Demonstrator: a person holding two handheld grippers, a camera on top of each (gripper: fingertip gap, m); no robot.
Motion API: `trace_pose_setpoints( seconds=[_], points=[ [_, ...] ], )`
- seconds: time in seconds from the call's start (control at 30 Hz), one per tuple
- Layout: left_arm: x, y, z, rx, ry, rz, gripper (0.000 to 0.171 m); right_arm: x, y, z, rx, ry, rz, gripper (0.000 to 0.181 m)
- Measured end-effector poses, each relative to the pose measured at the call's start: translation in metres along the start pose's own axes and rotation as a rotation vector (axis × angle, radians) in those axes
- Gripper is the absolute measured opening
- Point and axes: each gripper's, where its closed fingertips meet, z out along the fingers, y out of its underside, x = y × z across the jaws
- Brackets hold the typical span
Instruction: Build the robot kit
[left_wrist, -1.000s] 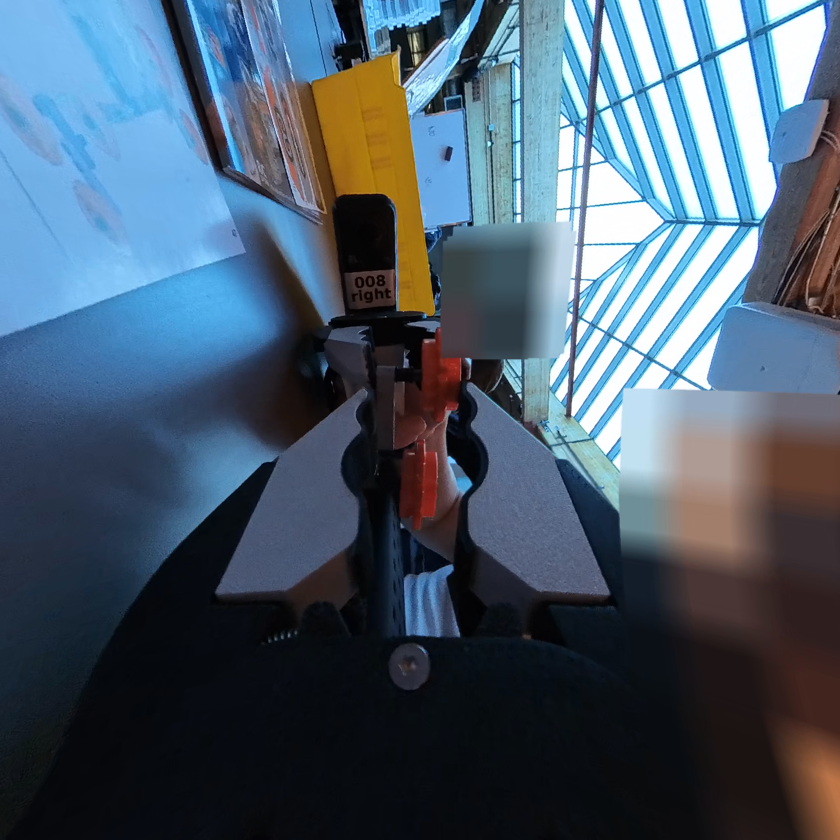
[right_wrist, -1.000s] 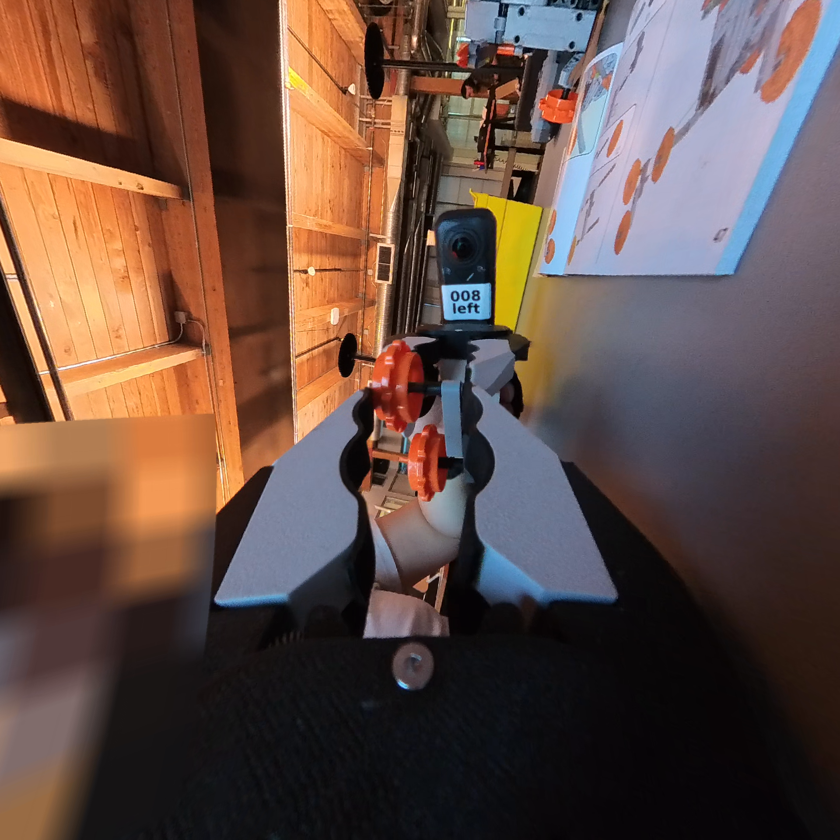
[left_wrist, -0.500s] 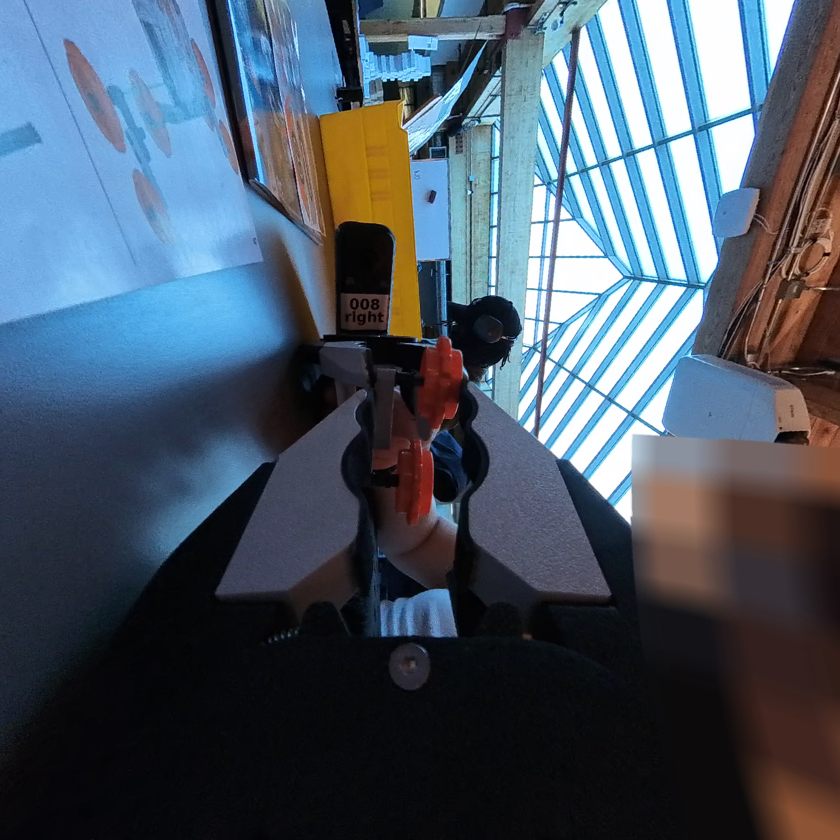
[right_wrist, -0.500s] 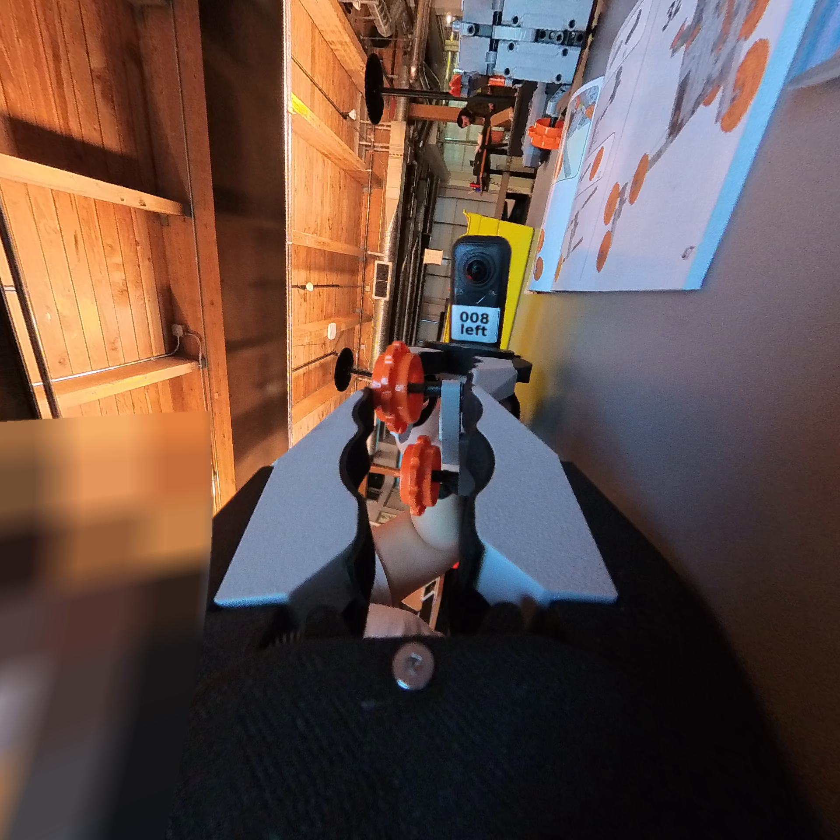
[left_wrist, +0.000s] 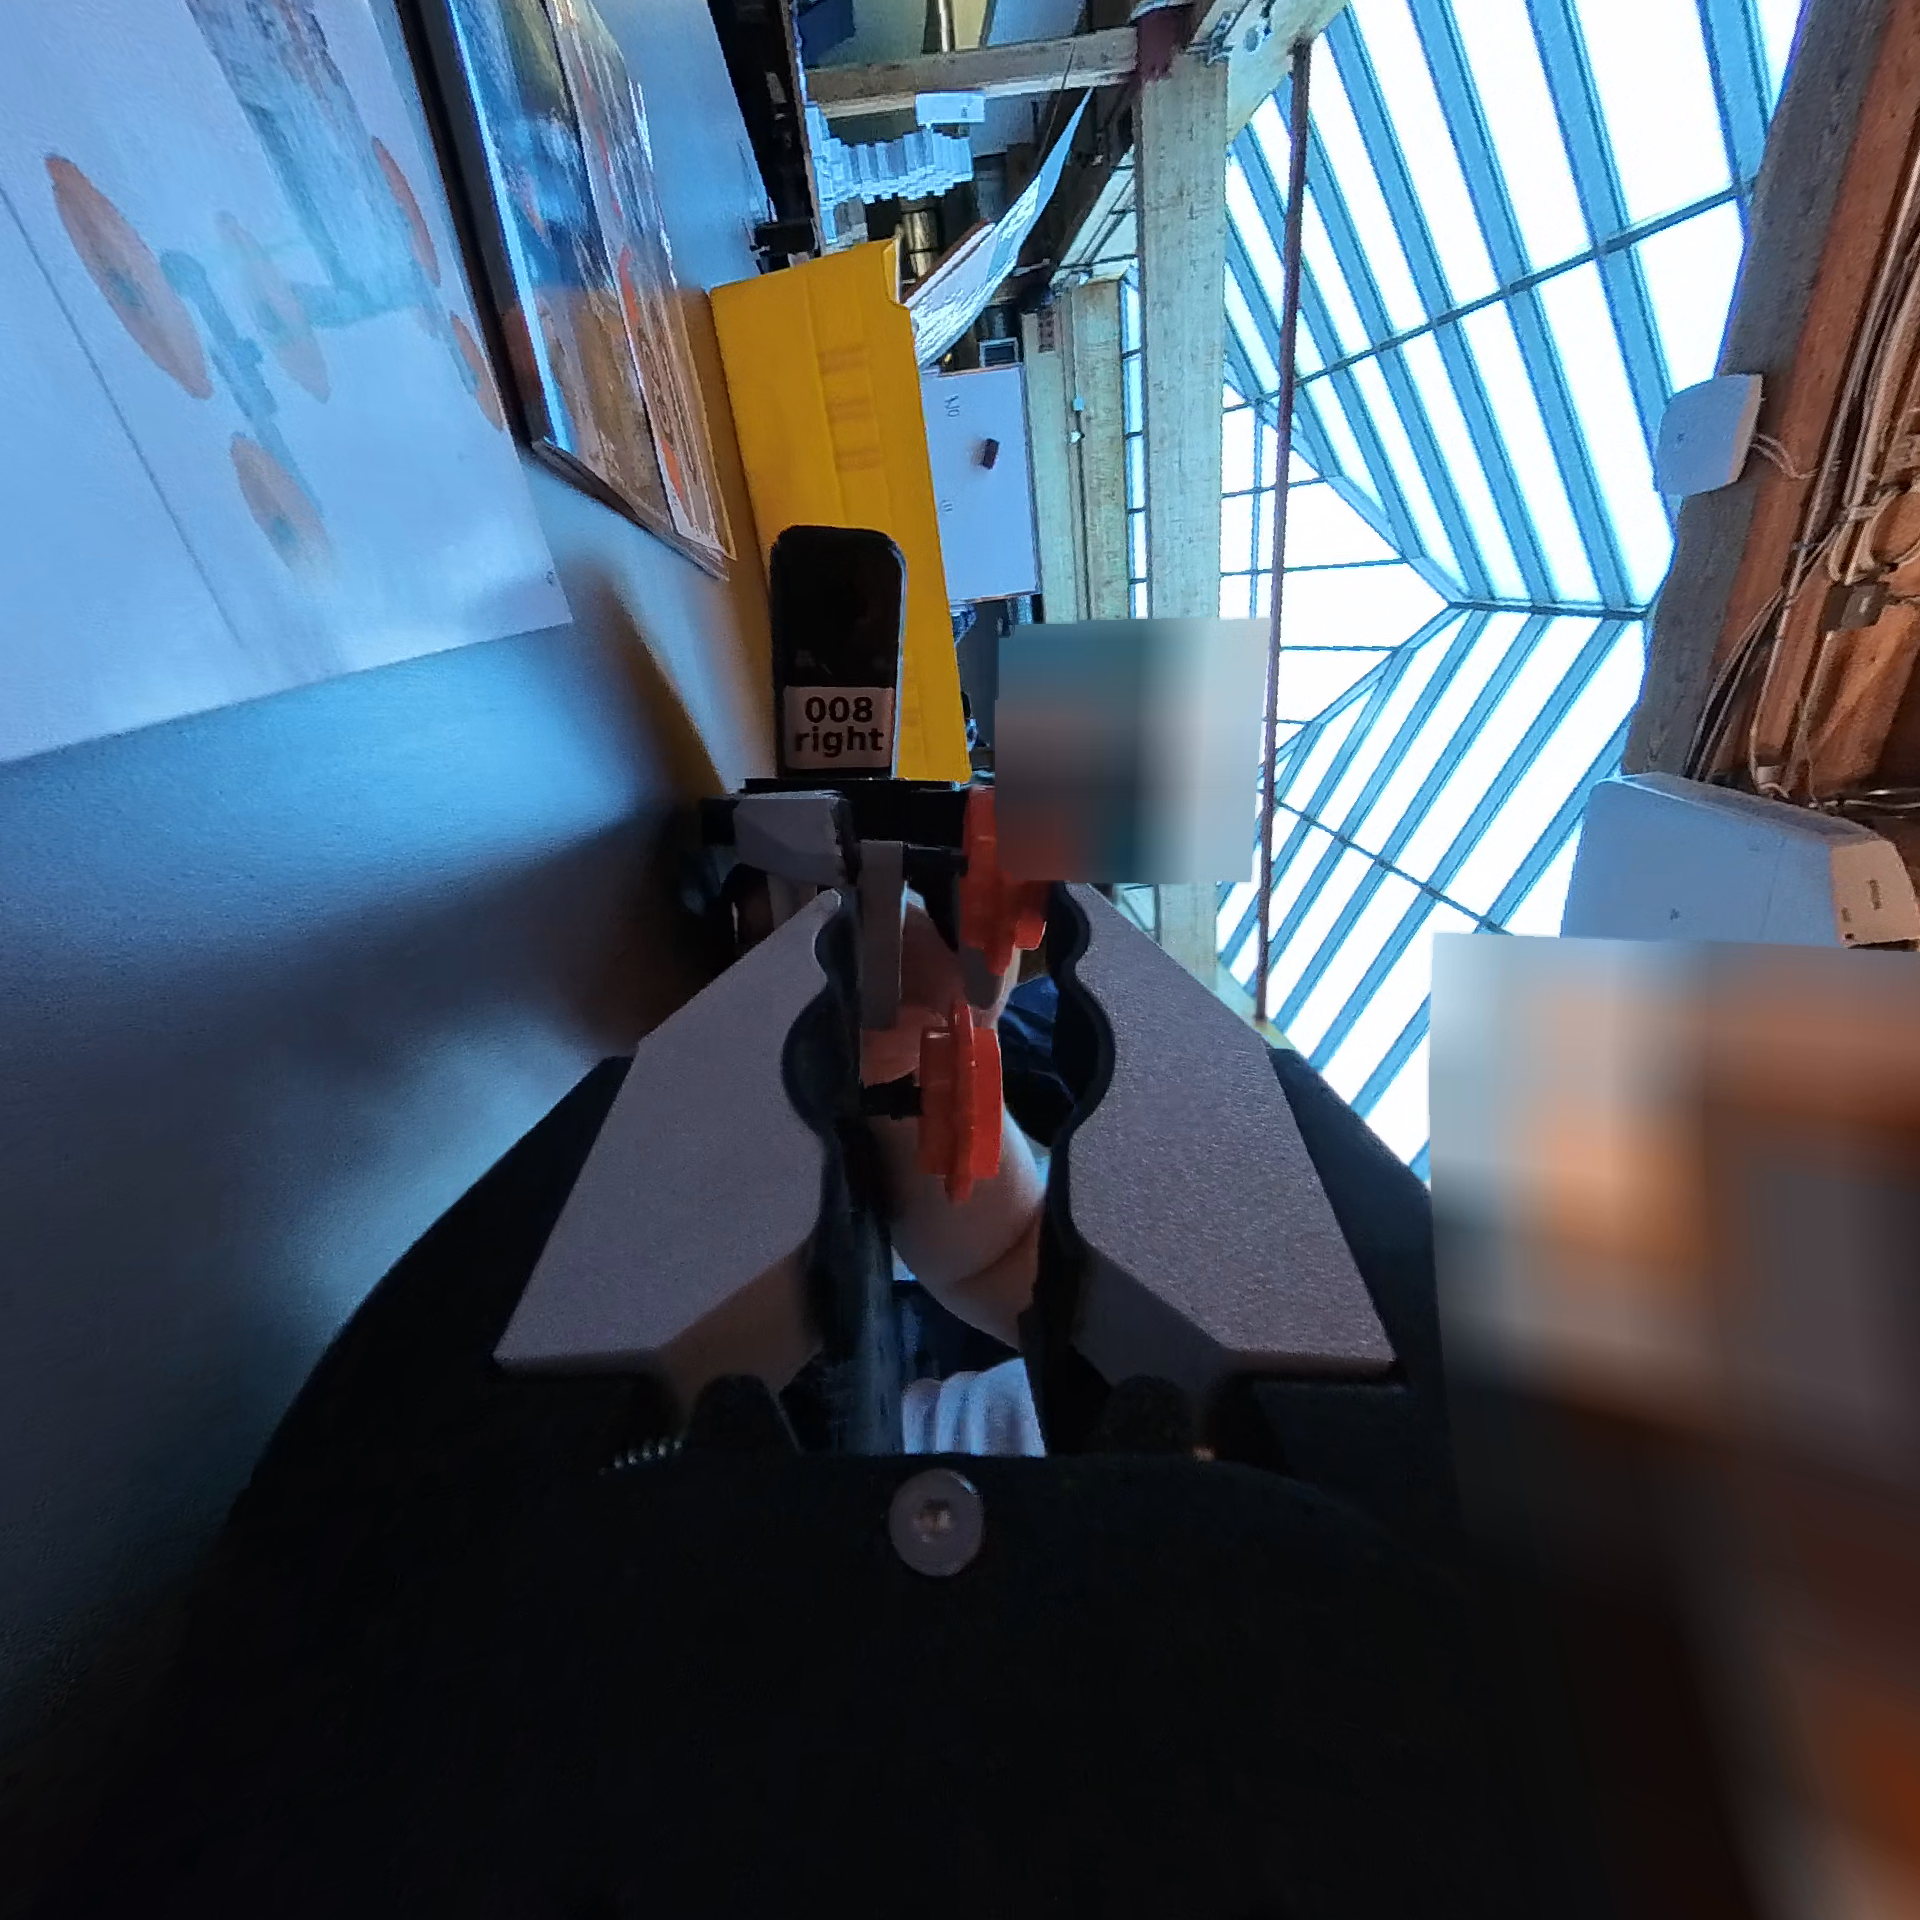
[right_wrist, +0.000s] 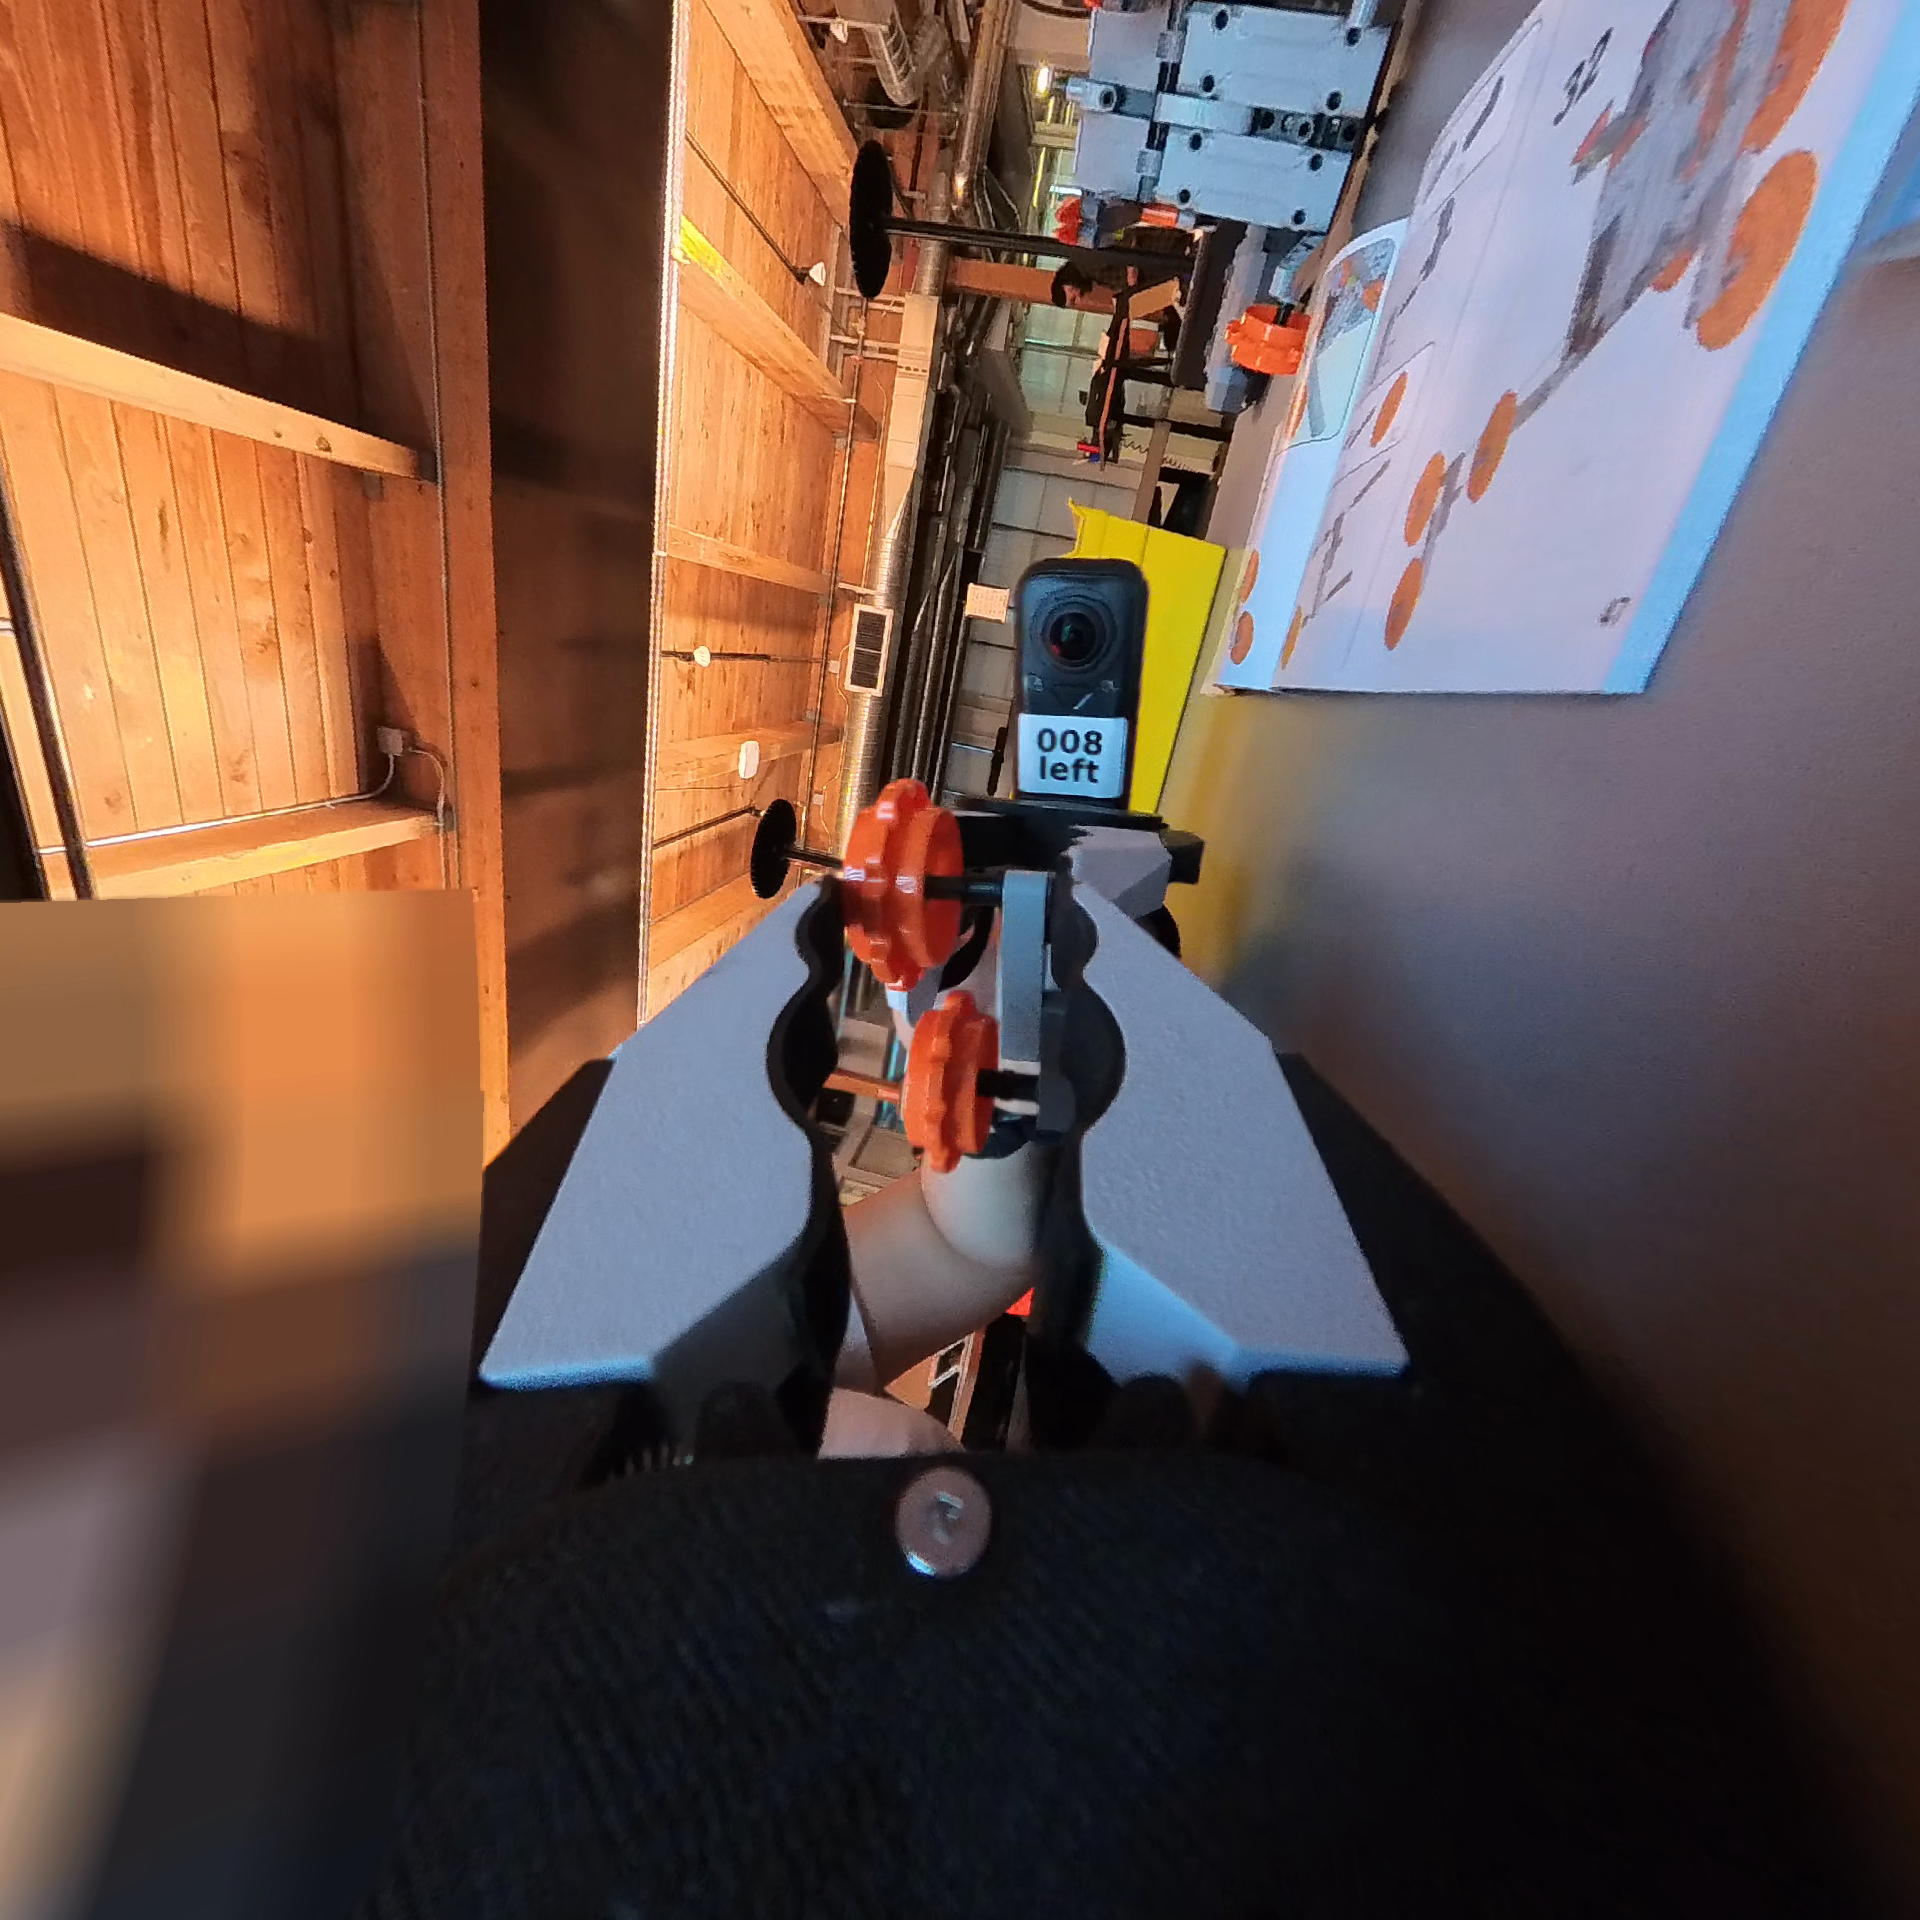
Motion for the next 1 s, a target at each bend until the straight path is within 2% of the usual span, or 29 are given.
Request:
trace_pose_setpoints(
  seconds=[0.33,0.47,0.57,0.8,0.97,1.0],
  points=[
    [-0.003,0.003,0.001,-0.022,-0.046,0.048,0.032,0.002,0.000,-0.002,0.003,-0.003,0.035,0.038],
    [-0.002,-0.001,0.002,0.035,-0.087,0.099,0.033,0.001,-0.003,-0.004,0.019,-0.003,0.021,0.038],
    [0.002,-0.008,-0.002,0.071,-0.065,0.100,0.034,0.001,-0.002,-0.003,0.010,-0.001,0.023,0.038],
    [-0.005,-0.003,-0.001,0.033,-0.084,0.075,0.035,0.003,0.000,-0.002,-0.002,0.021,0.001,0.038],
    [-0.009,-0.001,0.000,0.017,-0.098,0.059,0.046,0.003,0.001,-0.003,-0.006,0.020,0.007,0.038],
    [-0.011,0.002,0.001,0.004,-0.109,0.064,0.042,0.003,0.000,-0.003,-0.003,0.023,0.009,0.038]
  ],
)
